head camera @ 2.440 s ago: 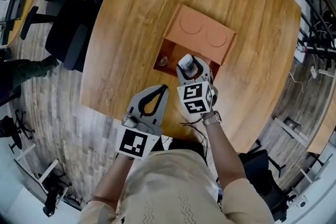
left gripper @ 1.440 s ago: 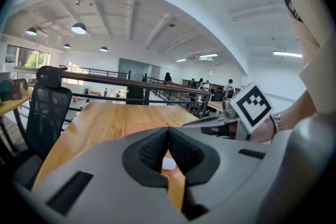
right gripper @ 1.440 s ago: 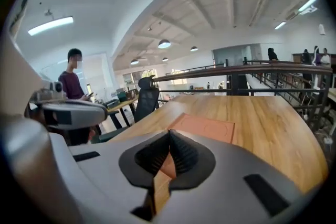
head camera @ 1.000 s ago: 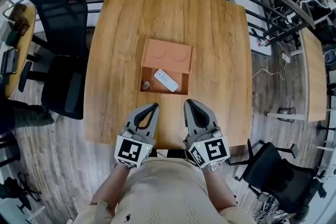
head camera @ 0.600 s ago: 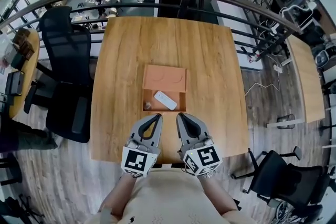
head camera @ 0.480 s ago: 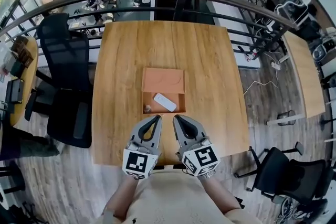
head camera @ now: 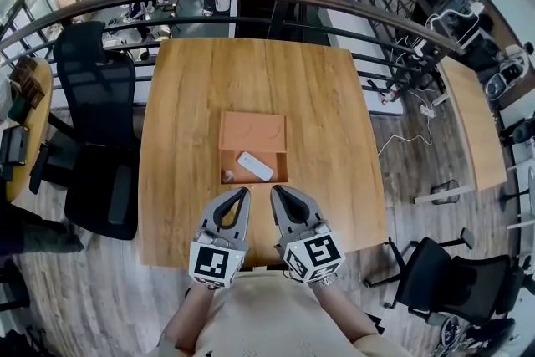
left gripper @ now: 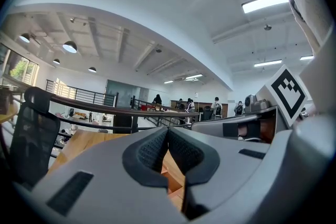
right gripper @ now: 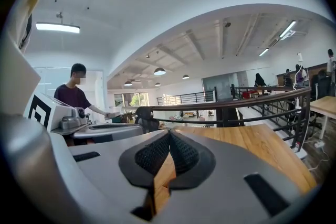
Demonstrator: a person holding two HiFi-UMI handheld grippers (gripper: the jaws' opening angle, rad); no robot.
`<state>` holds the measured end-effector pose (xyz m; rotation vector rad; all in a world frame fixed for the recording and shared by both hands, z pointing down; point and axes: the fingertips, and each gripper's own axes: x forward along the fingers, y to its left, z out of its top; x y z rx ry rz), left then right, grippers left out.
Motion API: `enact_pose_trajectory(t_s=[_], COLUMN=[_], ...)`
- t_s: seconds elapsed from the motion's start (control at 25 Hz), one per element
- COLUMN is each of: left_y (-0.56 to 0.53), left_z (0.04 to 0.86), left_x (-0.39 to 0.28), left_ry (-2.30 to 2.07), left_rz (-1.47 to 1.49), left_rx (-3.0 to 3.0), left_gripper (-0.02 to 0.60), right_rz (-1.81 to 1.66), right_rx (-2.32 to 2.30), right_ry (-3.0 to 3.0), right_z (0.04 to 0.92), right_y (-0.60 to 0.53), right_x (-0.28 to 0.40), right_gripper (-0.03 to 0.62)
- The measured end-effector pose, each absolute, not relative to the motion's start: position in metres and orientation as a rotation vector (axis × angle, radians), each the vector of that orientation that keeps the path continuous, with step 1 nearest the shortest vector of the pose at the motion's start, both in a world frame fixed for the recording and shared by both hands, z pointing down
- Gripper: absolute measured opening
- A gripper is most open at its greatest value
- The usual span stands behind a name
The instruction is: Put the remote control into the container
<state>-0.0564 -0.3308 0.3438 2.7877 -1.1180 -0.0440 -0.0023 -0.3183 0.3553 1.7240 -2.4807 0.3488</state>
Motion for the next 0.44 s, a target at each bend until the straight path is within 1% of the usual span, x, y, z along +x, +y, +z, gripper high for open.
enact_pose_trajectory(t_s=[0.28,0.44], left_y=[-0.3354,-0.3356], left_z=[0.3528,0.3504], left_x=[-0.0643,-0.0554], left_ry=[-1.095,-1.077], left_rz=[-0.008,-0.010], left_rx=[2.786,2.794], left_gripper=[0.012,0.012], right_rz=[0.386,0.384], right_rx=[1.726,1.725], right_ry=[-2.463,-2.445], right_z=[0.3598,0.3624], right_y=[-0.3236,-0.3207], right_x=[-0.0124,-0.0063], right_gripper=[0.017,0.017])
